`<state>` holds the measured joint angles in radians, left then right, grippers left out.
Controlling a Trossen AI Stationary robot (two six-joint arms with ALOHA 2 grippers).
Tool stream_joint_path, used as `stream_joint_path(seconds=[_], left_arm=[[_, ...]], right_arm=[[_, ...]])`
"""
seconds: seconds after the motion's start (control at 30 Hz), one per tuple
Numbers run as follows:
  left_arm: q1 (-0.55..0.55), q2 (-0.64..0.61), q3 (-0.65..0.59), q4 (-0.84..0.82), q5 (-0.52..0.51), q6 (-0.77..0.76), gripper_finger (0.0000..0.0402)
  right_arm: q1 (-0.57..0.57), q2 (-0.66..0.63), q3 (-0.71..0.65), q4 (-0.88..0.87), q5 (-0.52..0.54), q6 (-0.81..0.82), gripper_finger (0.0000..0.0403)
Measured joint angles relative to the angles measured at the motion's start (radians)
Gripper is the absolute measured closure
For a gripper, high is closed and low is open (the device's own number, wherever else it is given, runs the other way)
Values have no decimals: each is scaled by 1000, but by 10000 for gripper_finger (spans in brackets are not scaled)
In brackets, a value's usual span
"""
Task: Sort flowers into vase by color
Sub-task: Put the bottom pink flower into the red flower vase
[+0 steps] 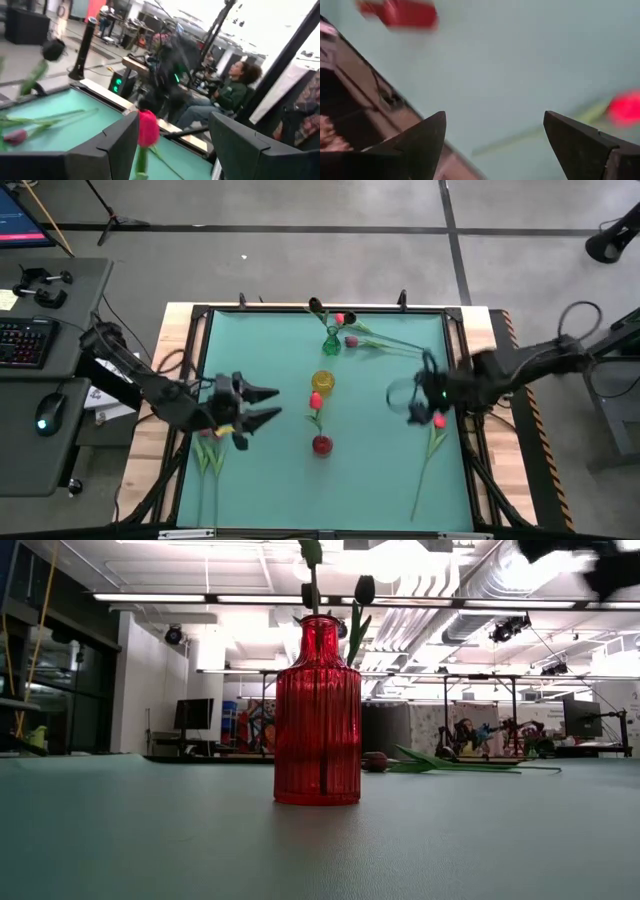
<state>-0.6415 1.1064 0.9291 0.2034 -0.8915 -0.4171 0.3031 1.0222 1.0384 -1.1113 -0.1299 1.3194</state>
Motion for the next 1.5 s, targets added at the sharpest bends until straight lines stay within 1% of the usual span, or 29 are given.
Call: stream_joint_path(seconds=[0.1,0.2,0.3,0.33,0.4,0.57,0.77,0.9,1.0,1.1,1.17,1.23,1.3,1.37,1.4,1.43,1.5], left_arm=[[0,-23,0,-6,-9,24,176],[0,-32,0,-6,-10,43,176],[0,-31,0,-7,-12,61,176],[0,-30,0,-8,-12,61,176],[0,-31,0,-8,-13,61,176],[0,-31,0,-10,-14,62,176],[0,-31,0,-23,-14,61,176],[0,-31,0,-24,-14,62,176],[0,-31,0,-24,-19,62,176],[0,-31,0,-24,-31,62,176],[0,-31,0,-22,-35,62,176],[0,-31,0,-18,-35,62,176],[0,-31,0,-18,-35,62,176],[0,-33,0,-13,-27,62,176],[0,-34,0,-9,-19,62,176],[-1,-36,0,-5,-12,62,176],[-1,-38,0,6,-12,62,176]], right_arm=[[179,3,-136,90,13,292,78],[312,6,-262,139,66,598,78],[385,6,-369,161,103,849,78],[399,6,-395,177,103,898,78],[411,6,-432,203,98,946,78],[387,29,-479,209,68,969,78],[368,116,-500,255,-6,974,78],[358,181,-500,308,-1,975,80],[348,233,-500,338,2,975,100],[344,278,-495,360,9,973,141],[344,297,-493,368,23,968,182],[344,300,-487,364,43,952,234],[345,295,-465,331,75,918,298],[345,279,-431,264,141,860,366],[344,263,-405,234,179,825,383],[344,248,-372,215,217,801,388],[344,217,-311,174,309,745,384]])
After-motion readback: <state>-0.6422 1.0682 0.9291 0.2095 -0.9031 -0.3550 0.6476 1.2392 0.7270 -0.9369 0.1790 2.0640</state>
